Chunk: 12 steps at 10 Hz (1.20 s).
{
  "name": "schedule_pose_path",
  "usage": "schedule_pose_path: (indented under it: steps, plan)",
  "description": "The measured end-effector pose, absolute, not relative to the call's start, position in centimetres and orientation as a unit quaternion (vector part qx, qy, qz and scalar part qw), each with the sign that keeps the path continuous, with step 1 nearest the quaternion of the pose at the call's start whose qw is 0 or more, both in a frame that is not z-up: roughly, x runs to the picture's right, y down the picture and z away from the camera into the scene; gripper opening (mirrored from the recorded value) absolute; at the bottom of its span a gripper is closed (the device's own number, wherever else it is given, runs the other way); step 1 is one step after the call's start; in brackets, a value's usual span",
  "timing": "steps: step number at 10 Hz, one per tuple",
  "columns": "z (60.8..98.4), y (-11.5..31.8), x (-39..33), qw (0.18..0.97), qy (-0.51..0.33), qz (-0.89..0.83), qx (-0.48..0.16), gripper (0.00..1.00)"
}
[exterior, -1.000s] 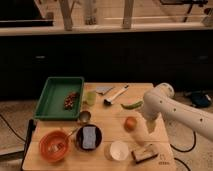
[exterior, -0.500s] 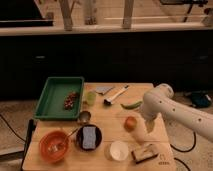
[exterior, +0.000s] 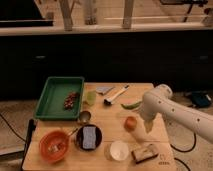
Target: Place apple in plastic cup
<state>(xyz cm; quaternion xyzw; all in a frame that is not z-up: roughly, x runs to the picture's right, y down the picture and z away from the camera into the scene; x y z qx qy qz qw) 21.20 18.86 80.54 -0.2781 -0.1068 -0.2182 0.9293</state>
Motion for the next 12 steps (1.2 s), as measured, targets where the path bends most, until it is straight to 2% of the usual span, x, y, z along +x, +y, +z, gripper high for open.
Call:
schedule_pose_path:
  steps: [12]
  plan:
    - [81.9, 19.4, 20.1, 0.914, -0.134, -0.268, -0.274, 0.80]
